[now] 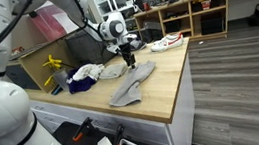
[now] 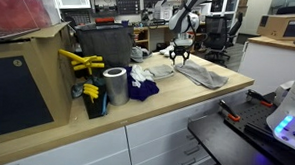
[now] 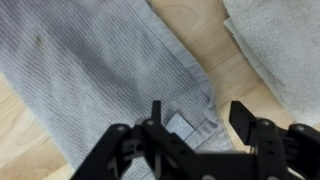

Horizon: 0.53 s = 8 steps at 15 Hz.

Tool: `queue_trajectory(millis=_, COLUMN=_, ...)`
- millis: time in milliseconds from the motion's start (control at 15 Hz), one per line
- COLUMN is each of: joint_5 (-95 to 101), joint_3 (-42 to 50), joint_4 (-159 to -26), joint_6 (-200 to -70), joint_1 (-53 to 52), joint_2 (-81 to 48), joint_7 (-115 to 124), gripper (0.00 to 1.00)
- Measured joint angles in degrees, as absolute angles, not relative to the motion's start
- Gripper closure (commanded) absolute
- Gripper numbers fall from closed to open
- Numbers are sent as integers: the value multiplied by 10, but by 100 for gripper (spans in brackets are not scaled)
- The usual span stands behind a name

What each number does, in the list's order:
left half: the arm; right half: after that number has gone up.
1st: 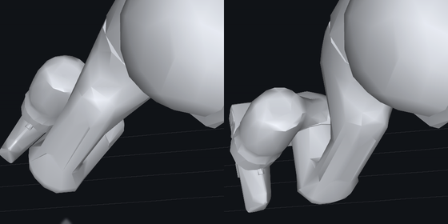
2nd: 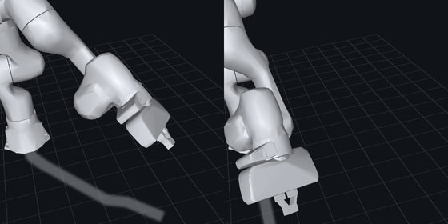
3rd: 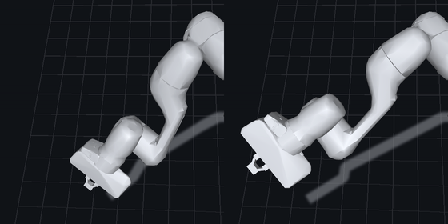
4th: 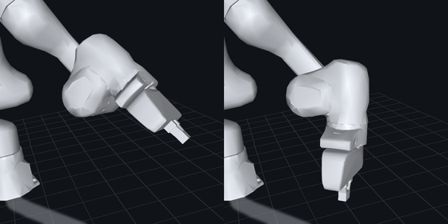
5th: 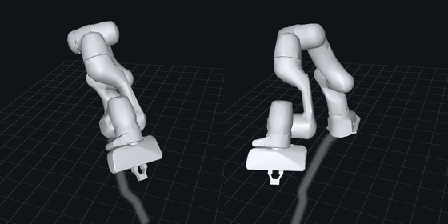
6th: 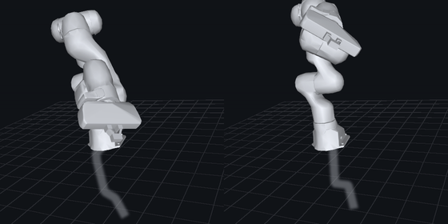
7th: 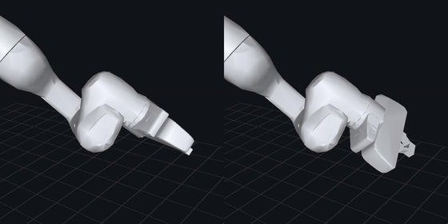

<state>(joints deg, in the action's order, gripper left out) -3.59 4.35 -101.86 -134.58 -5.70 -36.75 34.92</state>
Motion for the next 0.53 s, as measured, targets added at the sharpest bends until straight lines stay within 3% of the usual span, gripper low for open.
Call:
queue_trajectory(millis=333, joint_5=-36, joint_3=44, joint_4=-1021, joint_6=-1346, joint_1=-56, joint_2=-371, joint_7=339, gripper=97)
queue_trajectory(millis=533, joint_5=-36, joint_3=44, joint_4=-1022, joint_6=-1347, joint_1=-55, joint_2=-372, joint_7=328, gripper=100)
